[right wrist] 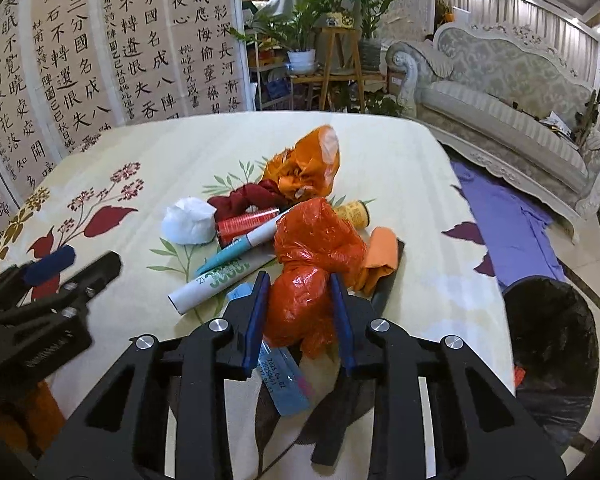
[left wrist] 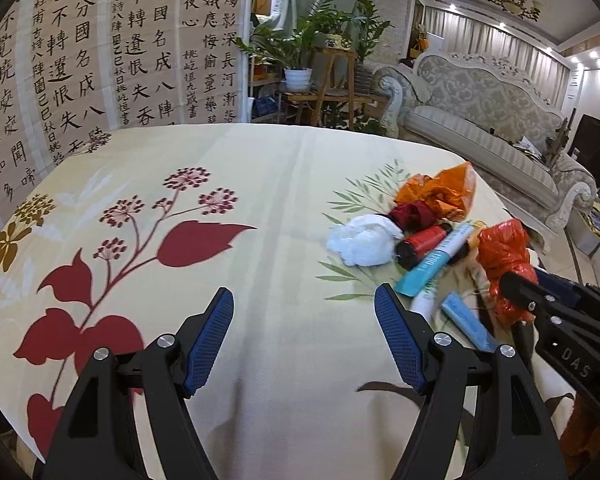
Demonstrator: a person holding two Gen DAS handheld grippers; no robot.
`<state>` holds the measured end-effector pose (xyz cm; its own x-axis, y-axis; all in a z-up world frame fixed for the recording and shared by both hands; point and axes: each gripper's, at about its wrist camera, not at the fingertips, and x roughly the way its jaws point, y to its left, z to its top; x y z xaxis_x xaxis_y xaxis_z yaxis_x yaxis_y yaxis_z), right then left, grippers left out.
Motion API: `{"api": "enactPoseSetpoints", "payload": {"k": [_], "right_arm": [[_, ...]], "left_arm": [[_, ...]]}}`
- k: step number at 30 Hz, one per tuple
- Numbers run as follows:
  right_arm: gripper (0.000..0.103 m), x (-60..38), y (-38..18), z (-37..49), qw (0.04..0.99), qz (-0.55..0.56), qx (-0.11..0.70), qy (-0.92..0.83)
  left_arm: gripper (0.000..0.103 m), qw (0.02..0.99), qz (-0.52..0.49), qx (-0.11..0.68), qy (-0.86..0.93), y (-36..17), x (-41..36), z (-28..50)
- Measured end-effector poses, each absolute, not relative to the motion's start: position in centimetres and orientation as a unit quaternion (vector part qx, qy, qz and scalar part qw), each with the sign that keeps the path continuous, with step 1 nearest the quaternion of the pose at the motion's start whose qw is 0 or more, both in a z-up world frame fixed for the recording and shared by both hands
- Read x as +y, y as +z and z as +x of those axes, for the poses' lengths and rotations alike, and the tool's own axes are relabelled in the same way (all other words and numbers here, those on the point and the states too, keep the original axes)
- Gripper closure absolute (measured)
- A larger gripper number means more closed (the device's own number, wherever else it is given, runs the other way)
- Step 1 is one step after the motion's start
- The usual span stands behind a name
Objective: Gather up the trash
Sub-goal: 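Grasp the orange plastic bag with the right gripper and lift it, then grasp the blue tube with the left gripper while the right holds the orange bag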
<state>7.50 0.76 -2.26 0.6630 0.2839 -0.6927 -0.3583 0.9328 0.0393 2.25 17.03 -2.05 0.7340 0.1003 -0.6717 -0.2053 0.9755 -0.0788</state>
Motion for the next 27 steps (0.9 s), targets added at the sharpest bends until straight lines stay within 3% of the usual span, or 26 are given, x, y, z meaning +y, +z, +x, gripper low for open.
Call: {"api": "enactPoseSetpoints", "payload": {"k": [27], "right_arm": [[0.073, -11.5, -2.5, 5.3, 0.929, 0.004, 0.355, 0.099]], "left_arm": [[0.032, 0.914, -0.017, 0.402, 0.059, -3.5, 6.1, 4.6]]}}
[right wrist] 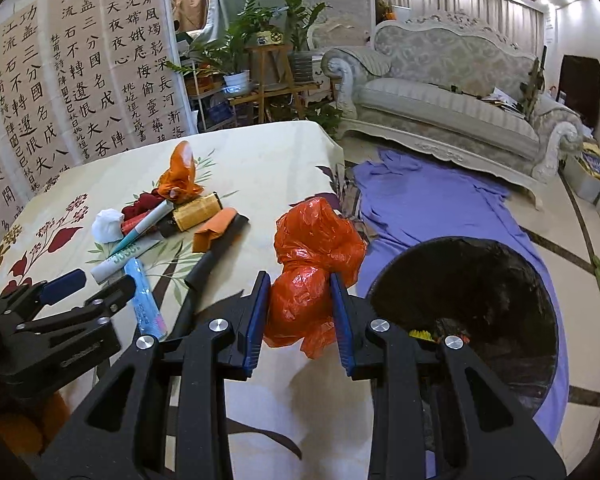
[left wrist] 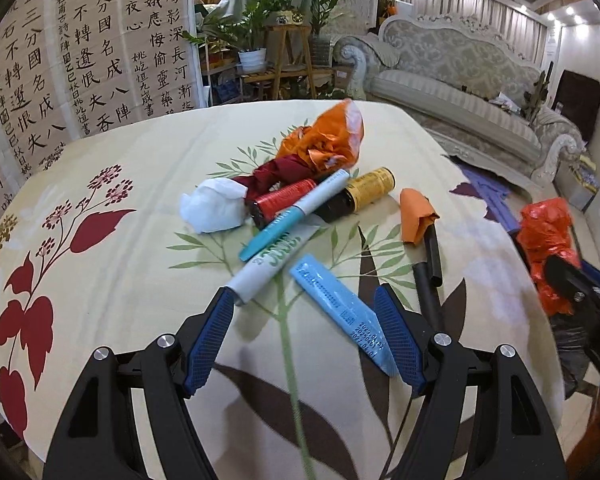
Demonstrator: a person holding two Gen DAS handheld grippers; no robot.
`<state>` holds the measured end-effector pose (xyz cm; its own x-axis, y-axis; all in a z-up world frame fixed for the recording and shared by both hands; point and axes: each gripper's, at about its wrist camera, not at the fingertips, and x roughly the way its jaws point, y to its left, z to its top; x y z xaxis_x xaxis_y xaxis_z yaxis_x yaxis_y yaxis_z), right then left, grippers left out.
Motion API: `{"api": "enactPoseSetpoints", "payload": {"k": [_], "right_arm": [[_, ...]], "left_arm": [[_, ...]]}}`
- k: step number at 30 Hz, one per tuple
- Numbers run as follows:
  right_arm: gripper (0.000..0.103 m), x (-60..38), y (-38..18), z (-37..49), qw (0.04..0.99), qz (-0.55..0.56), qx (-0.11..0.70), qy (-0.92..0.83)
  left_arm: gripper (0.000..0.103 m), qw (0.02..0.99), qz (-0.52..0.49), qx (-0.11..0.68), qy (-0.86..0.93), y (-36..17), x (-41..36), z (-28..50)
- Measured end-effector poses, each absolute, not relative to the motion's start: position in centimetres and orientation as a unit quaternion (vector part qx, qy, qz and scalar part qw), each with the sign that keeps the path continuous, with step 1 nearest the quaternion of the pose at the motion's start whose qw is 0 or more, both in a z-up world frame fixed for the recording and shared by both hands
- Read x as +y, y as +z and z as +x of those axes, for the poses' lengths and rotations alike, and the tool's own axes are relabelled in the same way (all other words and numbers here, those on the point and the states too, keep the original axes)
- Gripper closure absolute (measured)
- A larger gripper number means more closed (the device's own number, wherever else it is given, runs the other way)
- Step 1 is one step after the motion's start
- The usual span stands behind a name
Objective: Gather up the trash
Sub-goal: 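Grasp the blue tube with the left gripper while the right holds the orange bag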
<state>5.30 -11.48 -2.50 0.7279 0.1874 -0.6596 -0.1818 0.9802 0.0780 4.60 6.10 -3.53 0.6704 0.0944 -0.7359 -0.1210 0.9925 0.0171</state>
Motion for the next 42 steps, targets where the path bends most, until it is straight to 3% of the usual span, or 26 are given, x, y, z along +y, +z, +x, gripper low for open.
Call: {"api": "enactPoseSetpoints", "payload": {"k": [5, 15, 33, 42], "right_arm": [[0.073, -12.0, -2.7, 5.3, 0.928, 0.014, 0.357, 0.103], [0.073, -11.9, -2.9, 5.1, 0.927, 0.021, 0.359, 0.107], [0.073, -11.9, -3.0, 5.1, 0.925, 0.023, 0.363, 0.109], [0.073, -11.4, -3.6, 4.9, 0.922, 0.023, 0.368, 0.118]], "left_arm": [[0.032, 0.905, 0.004, 0.419, 0.068, -4.2, 5.6, 5.0], [0.042, 0.899, -0.011, 0.435, 0.057, -4.9, 6.9, 3.0], [0.032, 0.895, -0.026, 0.443, 0.052, -4.9, 5.5, 4.8], [0.051, 0.903, -0.010, 0.428, 0.035, -4.9, 6.0, 3.0]]}}
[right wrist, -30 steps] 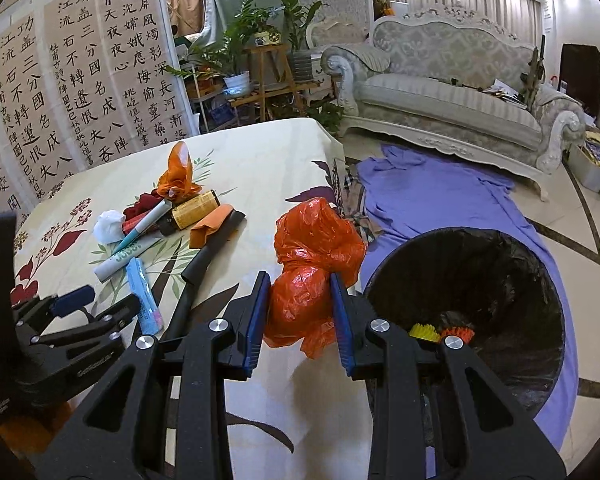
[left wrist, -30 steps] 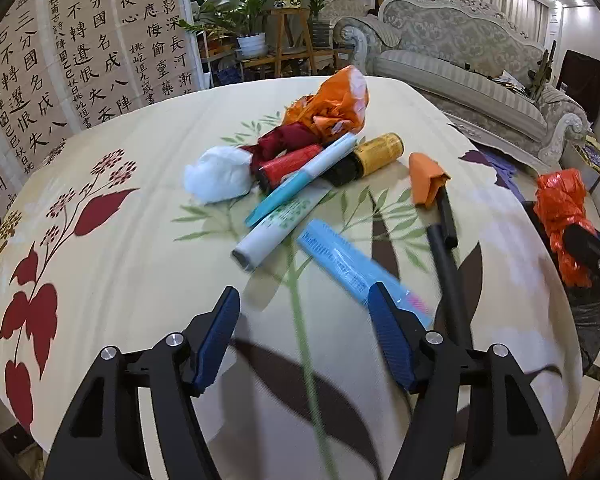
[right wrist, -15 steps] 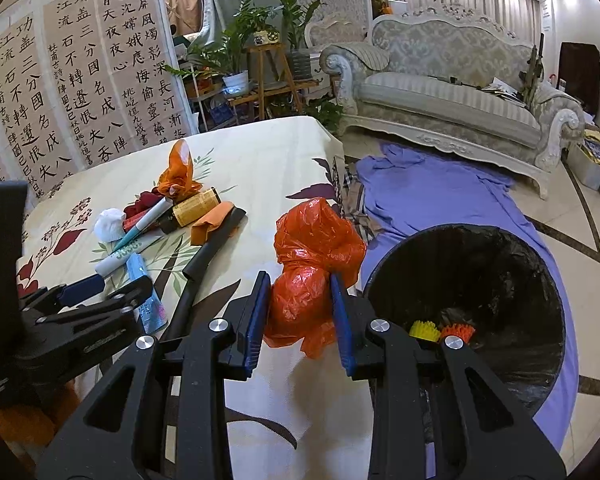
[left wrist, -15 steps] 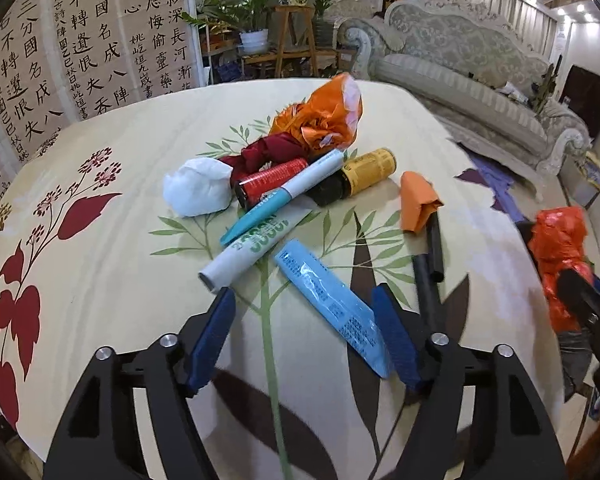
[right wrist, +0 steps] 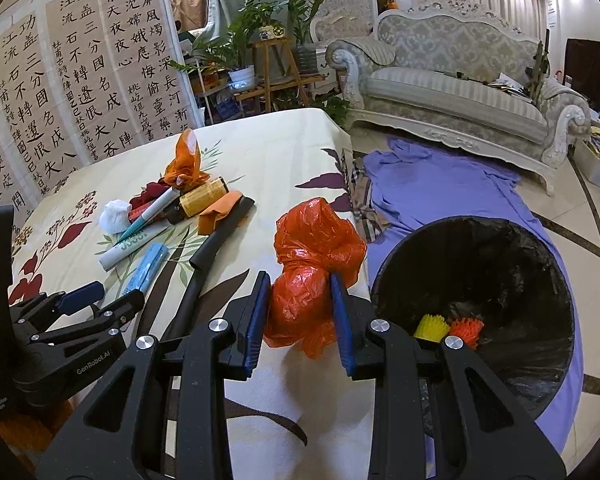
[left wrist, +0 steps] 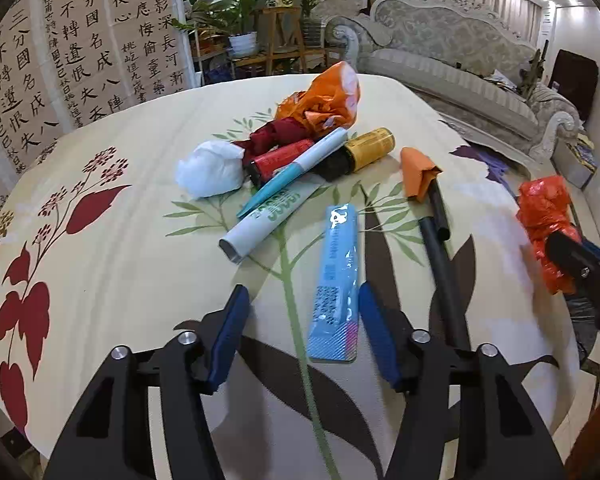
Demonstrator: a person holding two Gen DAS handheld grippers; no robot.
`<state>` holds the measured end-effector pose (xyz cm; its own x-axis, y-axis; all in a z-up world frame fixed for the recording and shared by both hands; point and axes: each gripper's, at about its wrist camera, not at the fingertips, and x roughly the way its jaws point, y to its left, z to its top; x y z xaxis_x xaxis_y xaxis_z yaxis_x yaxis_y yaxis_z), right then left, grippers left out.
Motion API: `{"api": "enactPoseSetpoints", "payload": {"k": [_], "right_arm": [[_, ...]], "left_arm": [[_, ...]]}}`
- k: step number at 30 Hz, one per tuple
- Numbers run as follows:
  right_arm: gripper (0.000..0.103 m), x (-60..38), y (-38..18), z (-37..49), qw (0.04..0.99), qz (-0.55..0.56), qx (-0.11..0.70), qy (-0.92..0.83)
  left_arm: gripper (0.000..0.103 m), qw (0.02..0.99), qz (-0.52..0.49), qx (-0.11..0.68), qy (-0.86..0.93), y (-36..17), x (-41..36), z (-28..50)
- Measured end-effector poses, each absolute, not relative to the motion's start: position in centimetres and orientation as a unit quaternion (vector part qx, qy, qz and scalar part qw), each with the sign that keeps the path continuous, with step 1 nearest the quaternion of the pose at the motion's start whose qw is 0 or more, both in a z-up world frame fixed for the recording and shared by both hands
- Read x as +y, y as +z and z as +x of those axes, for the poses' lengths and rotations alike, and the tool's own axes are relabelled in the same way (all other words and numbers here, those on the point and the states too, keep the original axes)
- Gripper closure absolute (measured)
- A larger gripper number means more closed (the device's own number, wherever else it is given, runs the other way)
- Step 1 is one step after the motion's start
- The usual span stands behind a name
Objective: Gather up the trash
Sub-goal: 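Grasp the blue tube with the left gripper while the right holds the orange bag, then carry the blue tube and orange bag over the bin and release both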
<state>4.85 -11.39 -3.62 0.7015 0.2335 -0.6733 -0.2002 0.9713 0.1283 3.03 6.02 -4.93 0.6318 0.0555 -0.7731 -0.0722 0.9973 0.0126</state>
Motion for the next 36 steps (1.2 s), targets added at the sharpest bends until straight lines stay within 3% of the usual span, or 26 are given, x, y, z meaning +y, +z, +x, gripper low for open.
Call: {"api": "enactPoseSetpoints", "payload": {"k": [5, 8, 19, 36], "right_arm": [[0.073, -11.4, -3.6, 4.7, 0.923, 0.024, 0.367, 0.115], [0.073, -11.5, -3.6, 4.6, 0.923, 0.023, 0.367, 0.114], [0.073, -12.5, -3.0, 3.9, 0.928, 0.024, 0.358, 0.100], [0.073, -21.8, -2.7, 3.1, 0.938, 0.043, 0.342, -0.014]], "left_arm": [[0.065, 0.907, -0.002, 0.422, 0.013, -4.8, 5.4, 3.7], [0.080, 0.908, 0.007, 0.418, 0.009, -4.8, 5.2, 3.5], [0.082, 0.917, -0.023, 0.397, -0.026, -3.6, 5.1, 2.4], [0.082, 0.930, 0.004, 0.339, -0.143, -0.3, -5.0, 3.6]]}}
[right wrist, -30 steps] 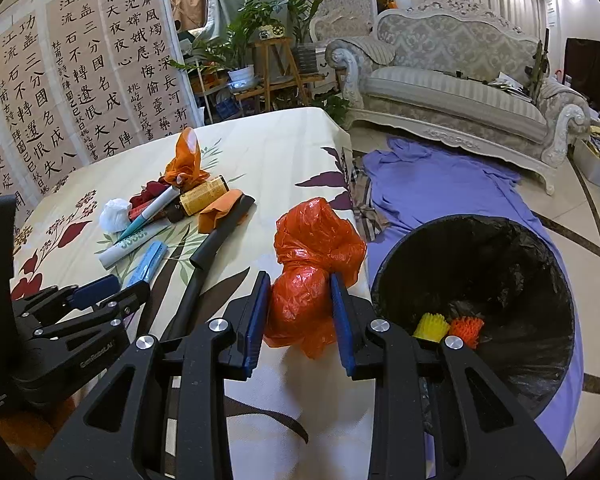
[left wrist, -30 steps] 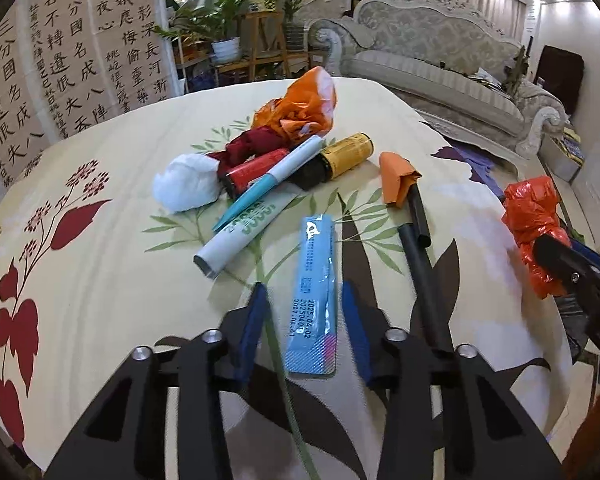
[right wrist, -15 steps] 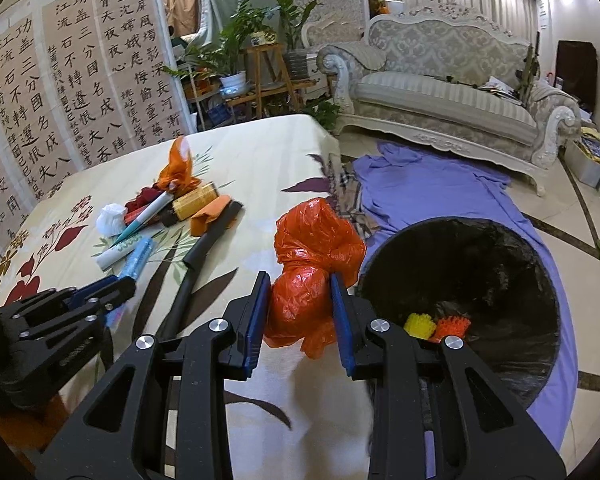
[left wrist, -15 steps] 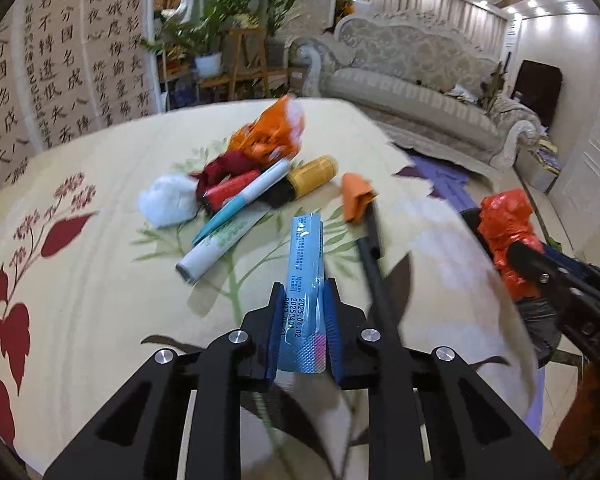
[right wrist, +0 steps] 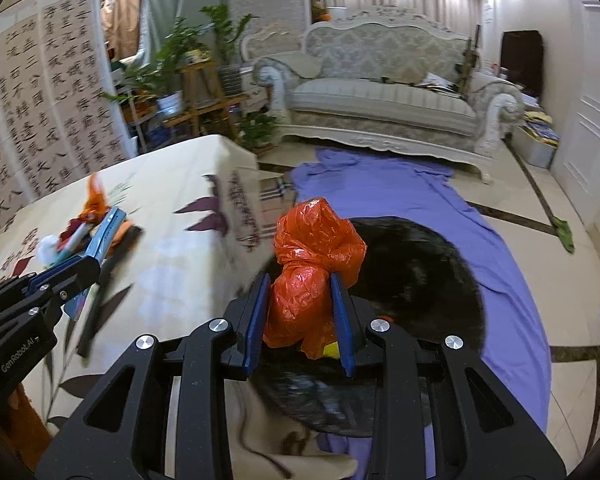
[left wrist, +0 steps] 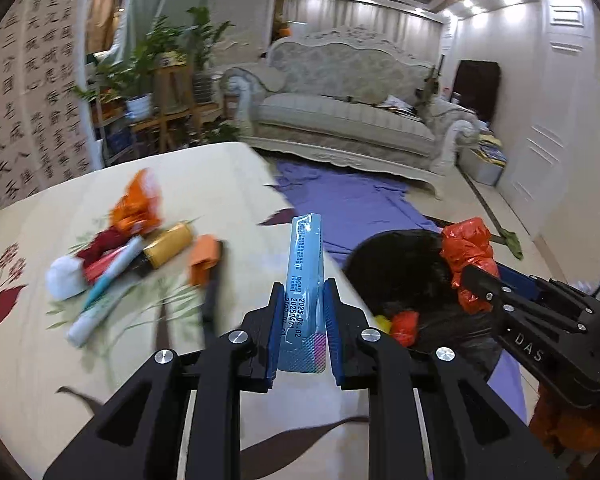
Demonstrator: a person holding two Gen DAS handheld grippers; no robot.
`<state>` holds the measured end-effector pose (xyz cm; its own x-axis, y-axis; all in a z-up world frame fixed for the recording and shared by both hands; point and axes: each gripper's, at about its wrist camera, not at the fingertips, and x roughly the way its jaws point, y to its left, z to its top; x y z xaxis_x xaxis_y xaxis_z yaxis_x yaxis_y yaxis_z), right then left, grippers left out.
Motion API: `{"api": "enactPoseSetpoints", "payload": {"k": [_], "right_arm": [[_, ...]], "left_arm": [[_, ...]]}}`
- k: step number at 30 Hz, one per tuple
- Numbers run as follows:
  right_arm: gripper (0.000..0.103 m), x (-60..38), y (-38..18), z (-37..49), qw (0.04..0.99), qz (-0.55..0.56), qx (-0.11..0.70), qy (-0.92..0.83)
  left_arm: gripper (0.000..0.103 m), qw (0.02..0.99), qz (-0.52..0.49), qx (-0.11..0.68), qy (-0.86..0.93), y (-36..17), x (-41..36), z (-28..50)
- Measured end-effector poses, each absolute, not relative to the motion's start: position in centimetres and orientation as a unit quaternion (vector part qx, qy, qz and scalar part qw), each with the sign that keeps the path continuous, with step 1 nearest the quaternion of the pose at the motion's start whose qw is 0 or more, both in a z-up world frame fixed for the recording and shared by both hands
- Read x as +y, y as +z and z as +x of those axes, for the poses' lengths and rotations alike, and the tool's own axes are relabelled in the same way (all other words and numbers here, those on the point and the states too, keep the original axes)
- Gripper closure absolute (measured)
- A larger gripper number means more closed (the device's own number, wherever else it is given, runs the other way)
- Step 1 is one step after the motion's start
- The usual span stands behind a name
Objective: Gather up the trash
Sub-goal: 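Carry the blue tube and orange bag over the bin and release both, then move both tools back over the table items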
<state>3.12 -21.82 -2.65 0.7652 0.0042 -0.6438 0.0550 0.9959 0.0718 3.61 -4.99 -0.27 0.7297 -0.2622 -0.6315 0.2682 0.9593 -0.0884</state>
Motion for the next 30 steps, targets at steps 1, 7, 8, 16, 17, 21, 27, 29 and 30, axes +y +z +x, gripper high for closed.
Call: {"api": "enactPoseSetpoints", "payload": {"k": [1, 7, 8, 16, 17, 21, 27, 29, 30], "right_arm": [[0.073, -22.3, -2.7, 3.2, 0.938, 0.044, 0.343, -0.019], [0.073, -23.7, -3.0, 3.7, 0.939, 0.043, 0.339, -0.034], [0.073, -23.7, -3.1, 3.8, 0.939, 0.043, 0.339, -0.036], [0.073, -25.6, -3.9, 4.9, 0.937, 0.053, 0.340, -0.052], [0.073, -25.8, -4.0, 5.1, 0.937, 0.054, 0.341, -0.053], [0.073, -26.6, -4.4, 5.6, 0.935, 0.063, 0.344, -0.057], [0.066, -27.4, -4.6, 6.0, 0.935, 0.072, 0.342, -0.066], [0.065, -27.6, -4.6, 5.9, 0.934, 0.075, 0.341, -0.069], [0.065, -27.7, -4.7, 5.8, 0.934, 0.076, 0.341, -0.070]], "left_arm": [[0.082, 0.929, 0.007, 0.339, -0.147, -0.4, -5.6, 3.9], [0.082, 0.926, 0.019, 0.338, -0.164, -0.9, -8.5, 5.5], [0.082, 0.926, 0.022, 0.338, -0.166, -0.9, -8.9, 5.6], [0.082, 0.922, 0.045, 0.342, -0.176, -1.9, -11.8, 7.4], [0.082, 0.921, 0.047, 0.343, -0.177, -2.1, -12.0, 7.7], [0.081, 0.918, 0.055, 0.349, -0.179, -2.8, -12.9, 8.4], [0.075, 0.914, 0.058, 0.362, -0.176, -3.6, -13.3, 8.7], [0.064, 0.915, 0.055, 0.361, -0.174, -3.6, -13.1, 8.6], [0.061, 0.915, 0.054, 0.360, -0.173, -3.5, -12.9, 8.6]]}}
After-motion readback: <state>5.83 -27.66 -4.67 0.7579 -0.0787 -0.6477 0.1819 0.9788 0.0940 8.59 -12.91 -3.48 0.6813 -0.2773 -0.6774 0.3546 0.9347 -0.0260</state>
